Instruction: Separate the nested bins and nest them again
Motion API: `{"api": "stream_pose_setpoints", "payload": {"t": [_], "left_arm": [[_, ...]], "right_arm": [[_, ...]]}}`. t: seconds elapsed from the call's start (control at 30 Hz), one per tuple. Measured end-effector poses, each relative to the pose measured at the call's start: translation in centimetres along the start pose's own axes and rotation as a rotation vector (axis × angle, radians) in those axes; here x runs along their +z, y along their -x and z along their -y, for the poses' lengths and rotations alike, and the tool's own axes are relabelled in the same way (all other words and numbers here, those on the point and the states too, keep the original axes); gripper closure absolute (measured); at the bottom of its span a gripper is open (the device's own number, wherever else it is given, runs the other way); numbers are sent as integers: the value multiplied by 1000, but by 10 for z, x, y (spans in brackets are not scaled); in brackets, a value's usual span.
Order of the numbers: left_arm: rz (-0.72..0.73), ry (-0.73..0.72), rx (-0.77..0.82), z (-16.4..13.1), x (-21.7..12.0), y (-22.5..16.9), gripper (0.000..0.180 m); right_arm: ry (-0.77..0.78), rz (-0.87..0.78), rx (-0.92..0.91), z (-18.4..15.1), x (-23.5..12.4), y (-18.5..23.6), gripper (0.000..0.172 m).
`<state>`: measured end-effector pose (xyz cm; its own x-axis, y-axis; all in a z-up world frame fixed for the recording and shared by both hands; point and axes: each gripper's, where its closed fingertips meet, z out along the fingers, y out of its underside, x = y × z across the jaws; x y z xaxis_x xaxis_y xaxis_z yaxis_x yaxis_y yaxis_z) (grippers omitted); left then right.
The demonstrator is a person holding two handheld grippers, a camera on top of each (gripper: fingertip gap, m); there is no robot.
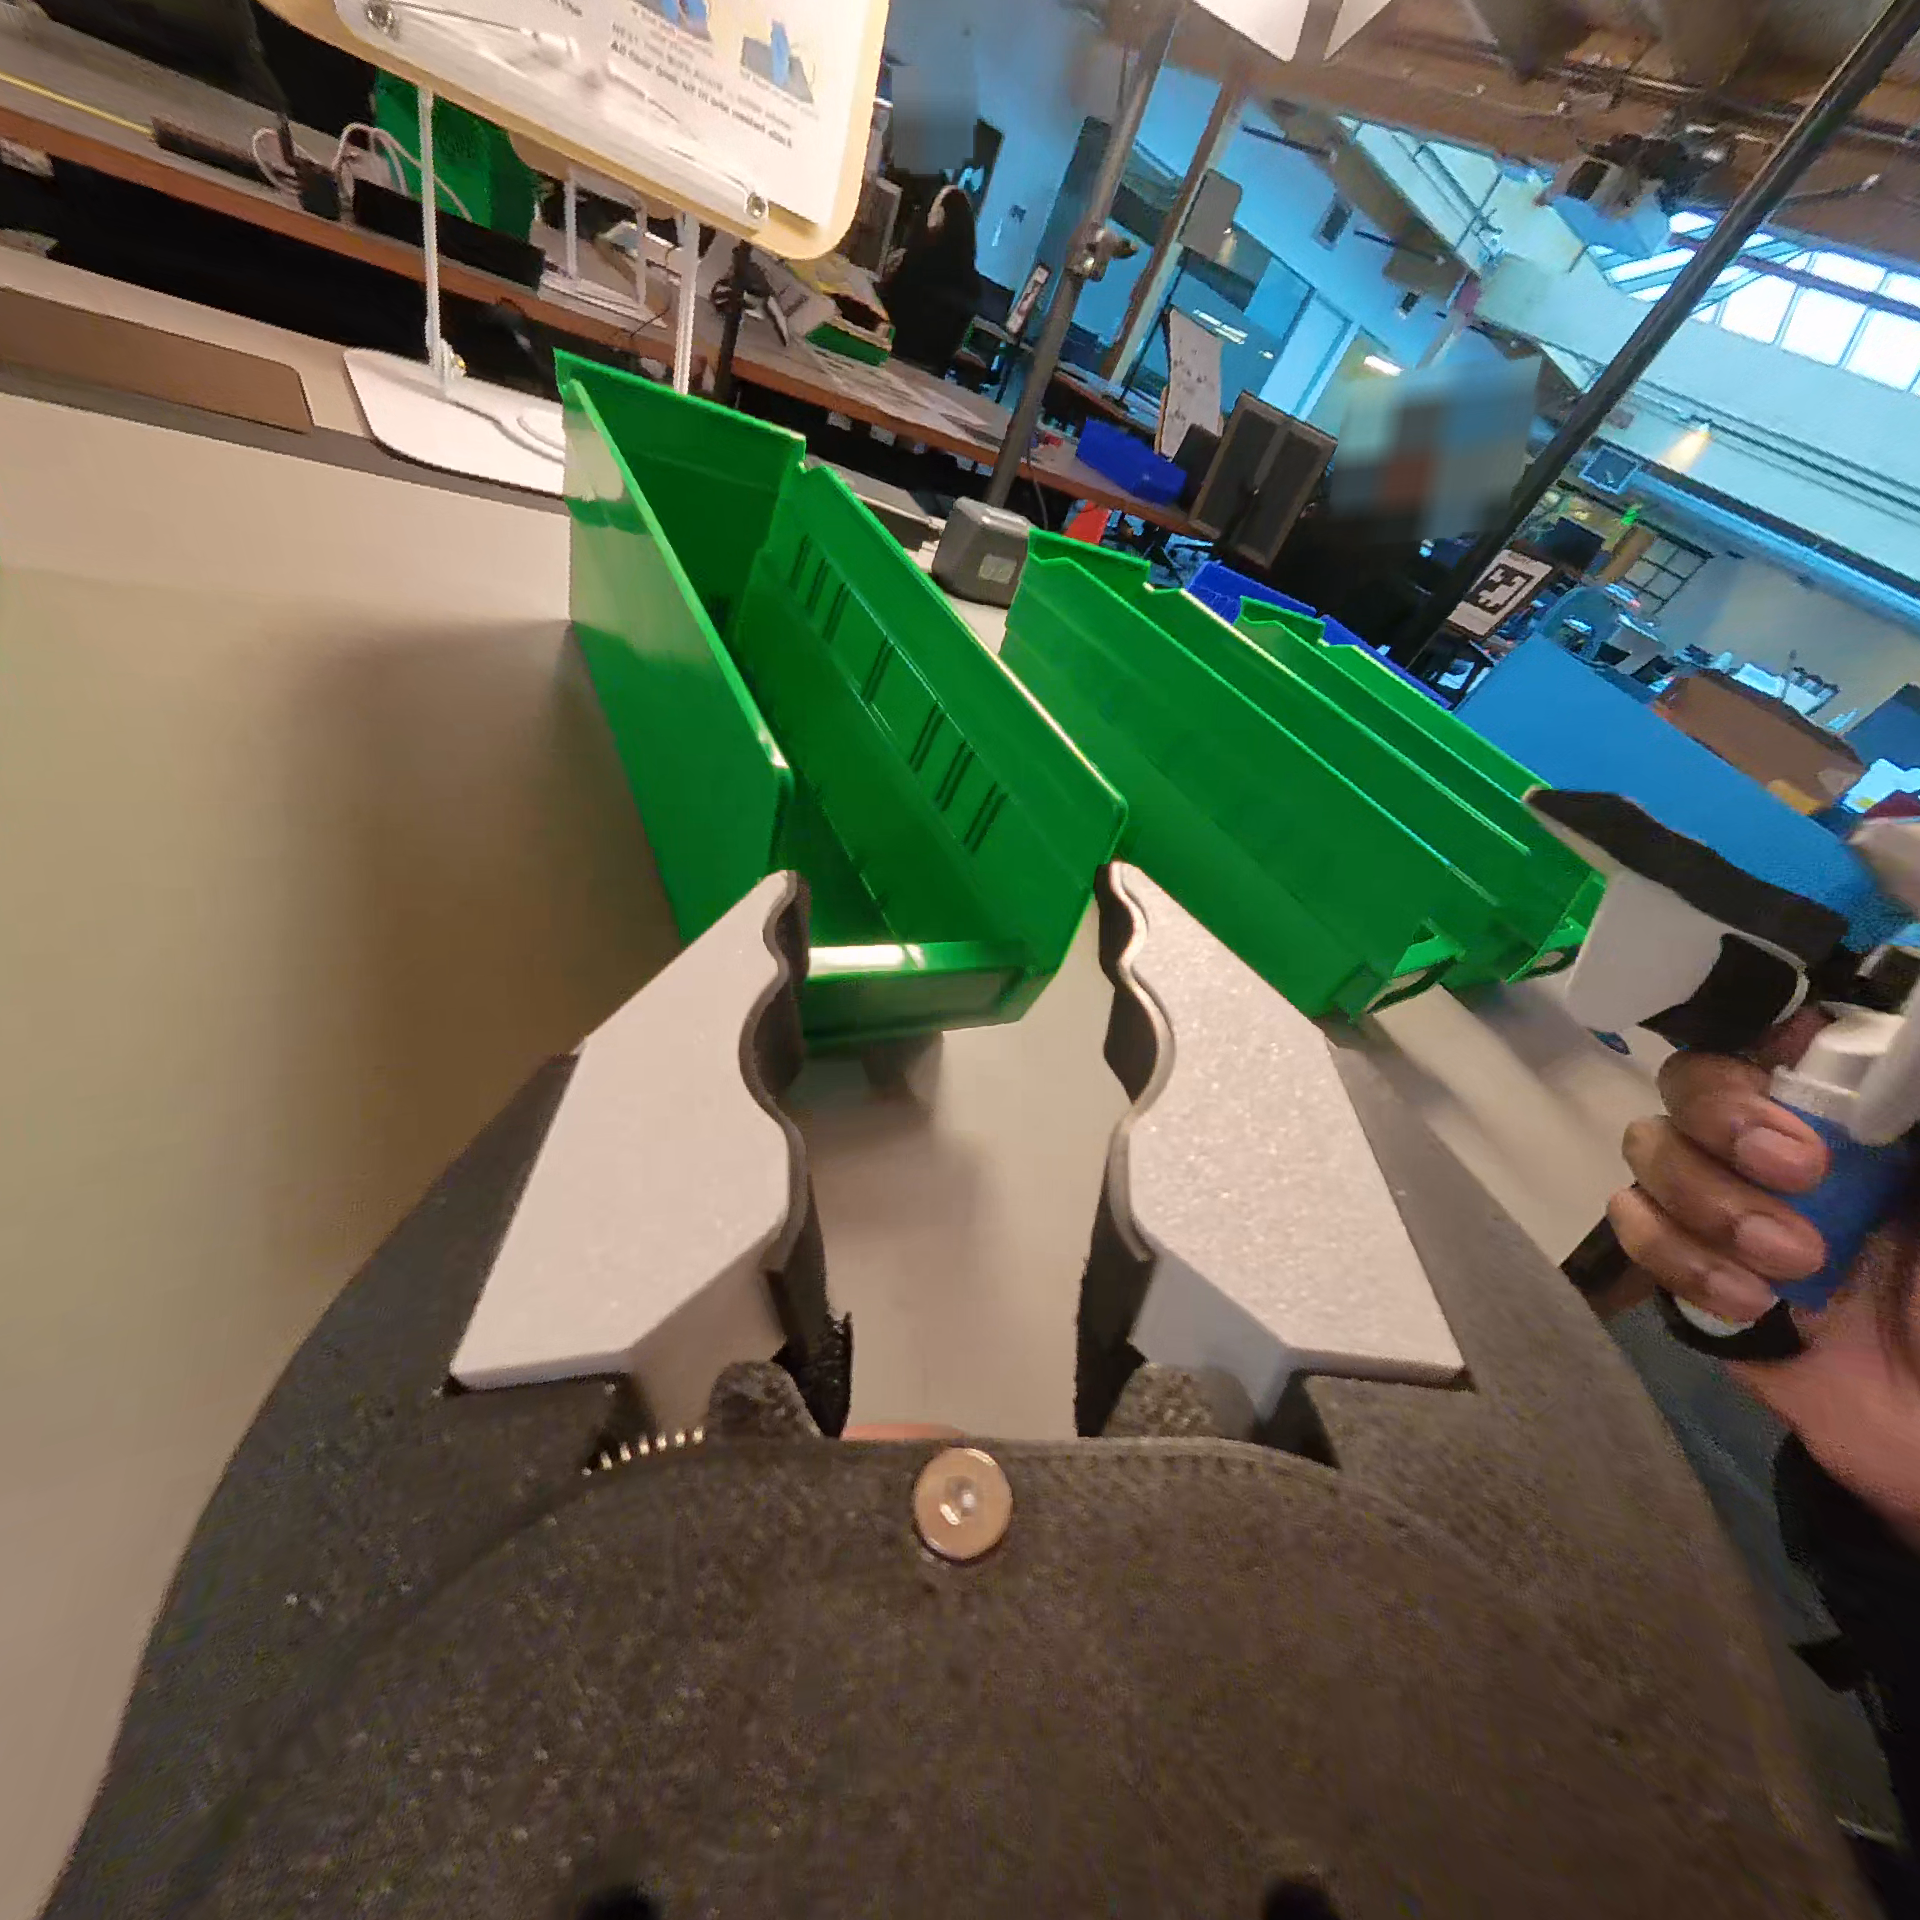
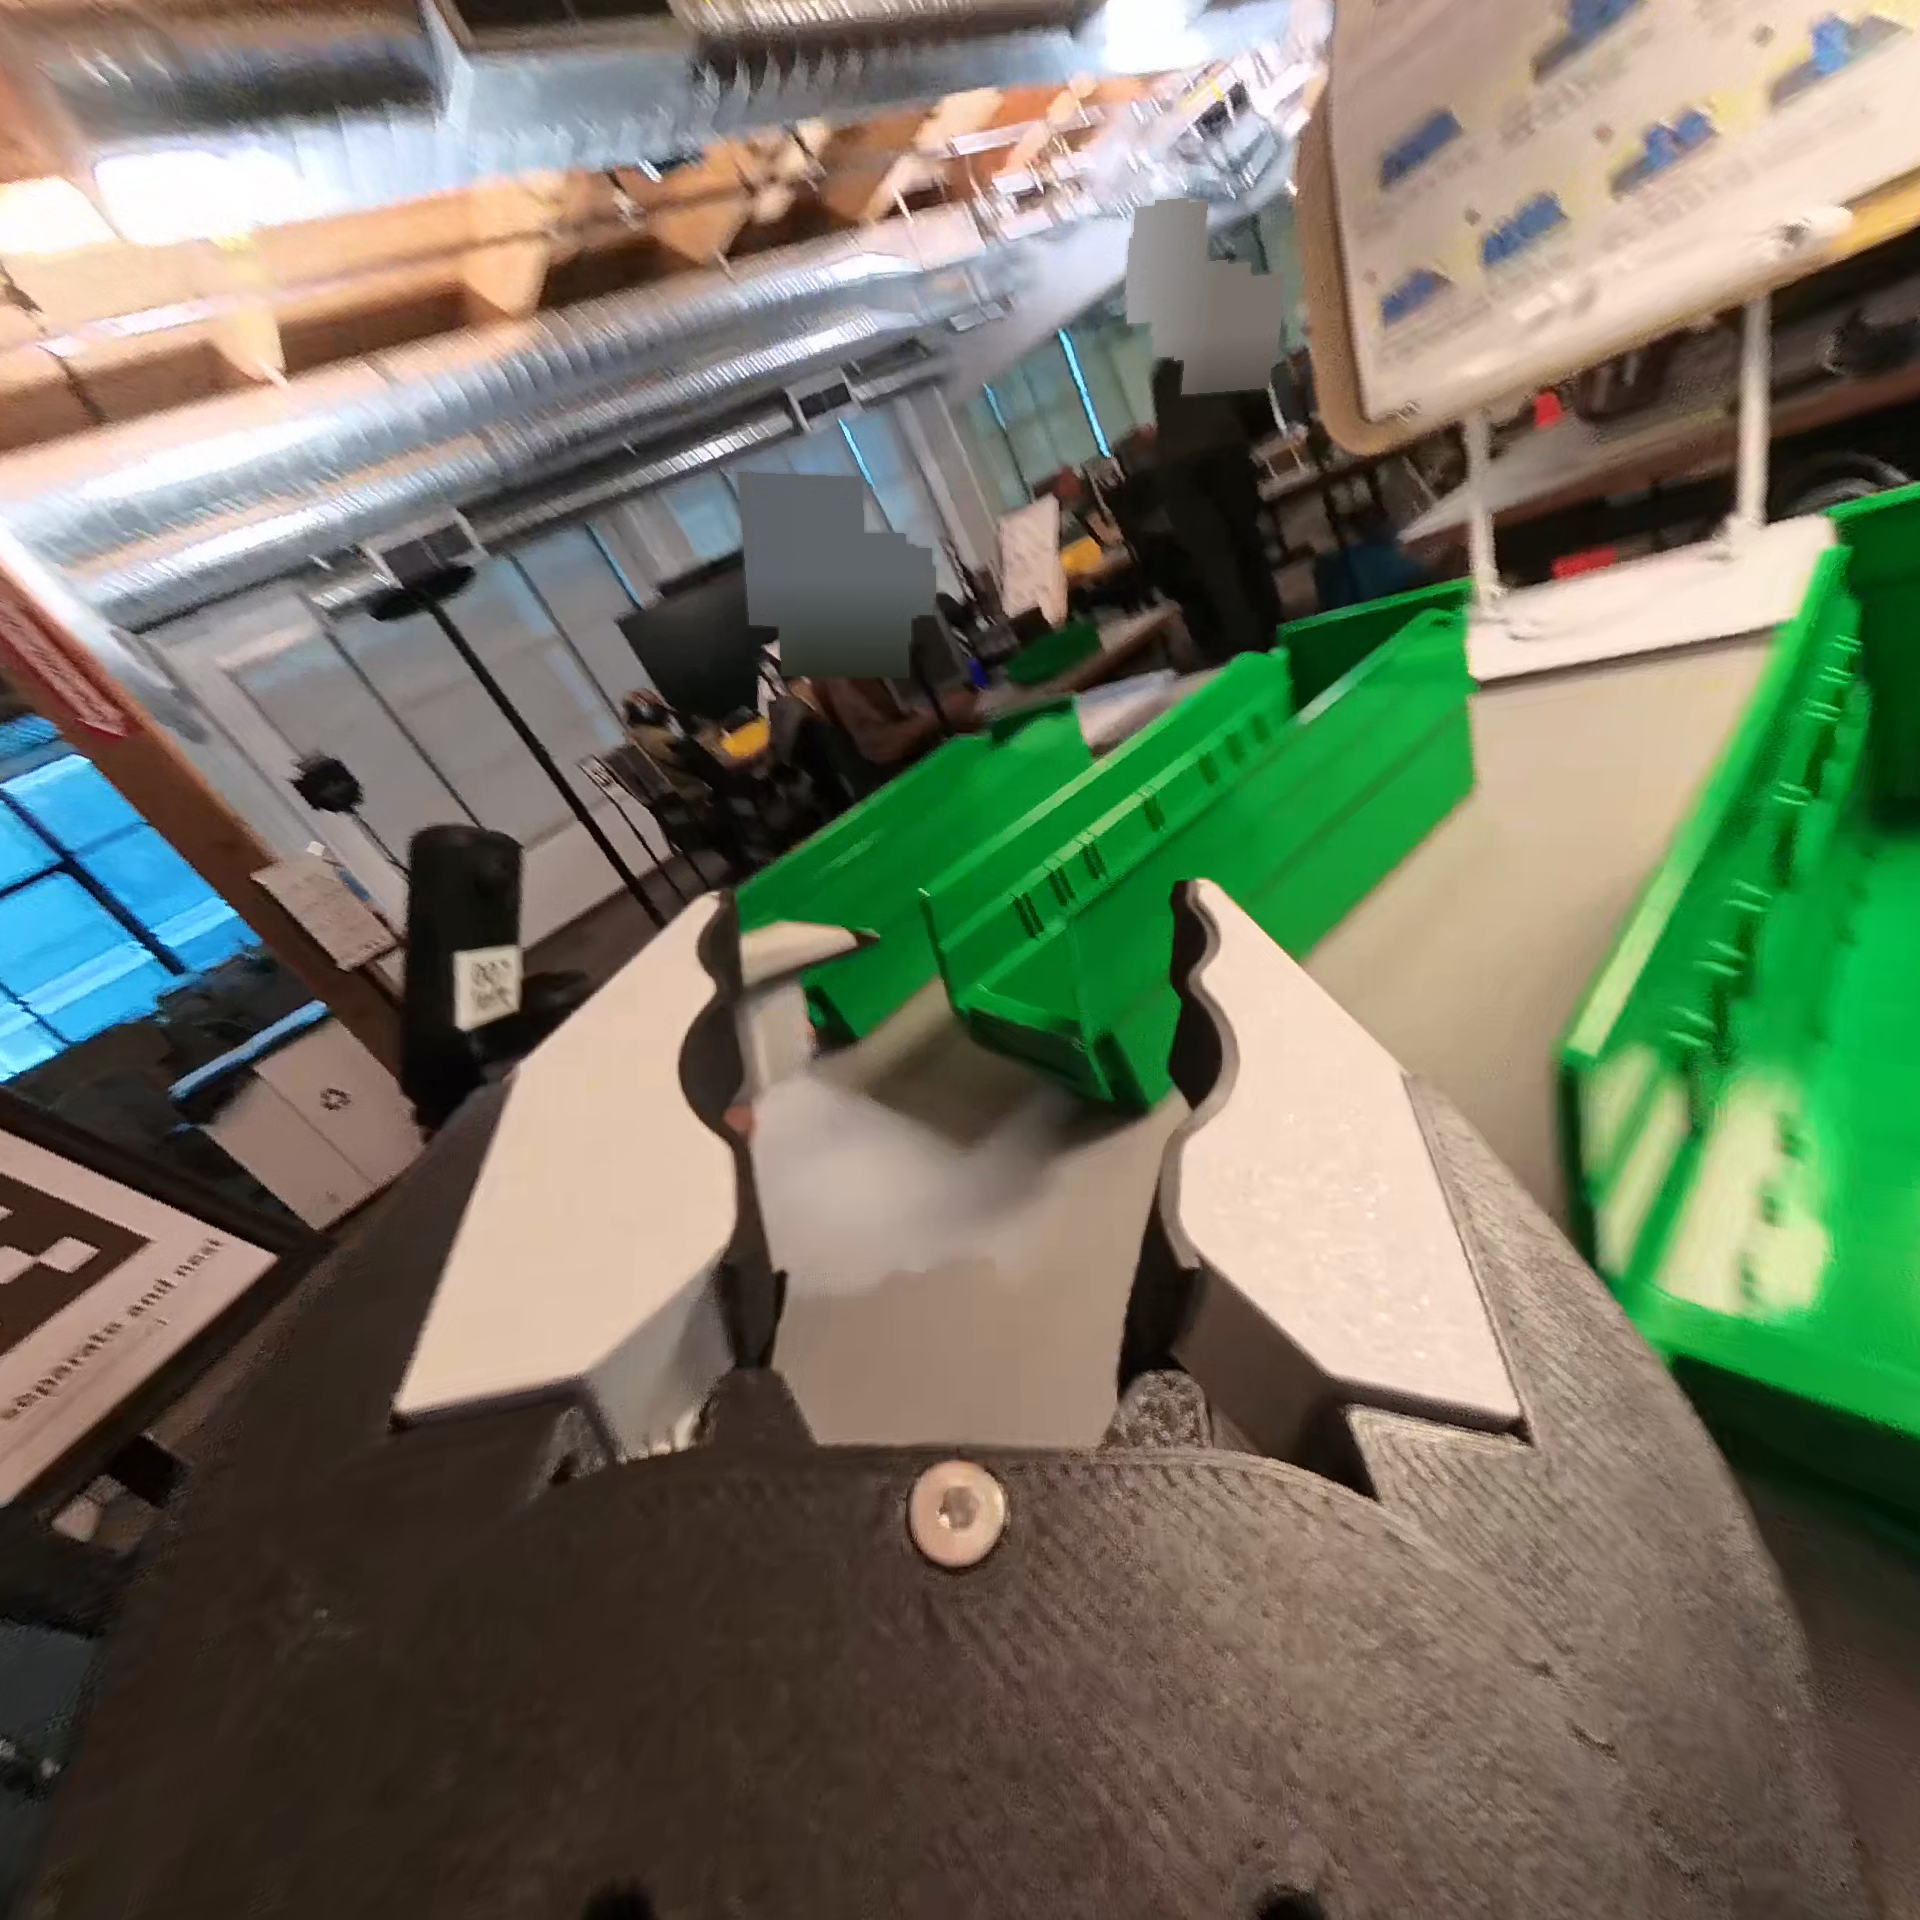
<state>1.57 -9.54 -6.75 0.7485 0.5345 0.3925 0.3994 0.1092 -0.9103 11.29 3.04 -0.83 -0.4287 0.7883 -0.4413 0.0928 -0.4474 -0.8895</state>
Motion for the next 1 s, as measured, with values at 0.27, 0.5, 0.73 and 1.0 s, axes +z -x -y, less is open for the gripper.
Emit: {"api": "stream_pose_setpoints", "payload": {"t": [0.27, 0.5, 0.73, 1.0], "left_arm": [[-85, 29, -95, -30, 12, -40, 126], [-453, -134, -380, -23, 5, -94, 118], [-619, -479, -480, -2, -25, -113, 98], [-538, -703, -330, 19, -52, -113, 92]], "right_arm": [[-77, 180, 105, -2, 47, 51, 70], [-222, 311, 253, 8, 60, 69, 57], [-452, 531, 496, 35, 54, 76, 34], [-543, 581, 483, 45, 41, 84, 19]]}}
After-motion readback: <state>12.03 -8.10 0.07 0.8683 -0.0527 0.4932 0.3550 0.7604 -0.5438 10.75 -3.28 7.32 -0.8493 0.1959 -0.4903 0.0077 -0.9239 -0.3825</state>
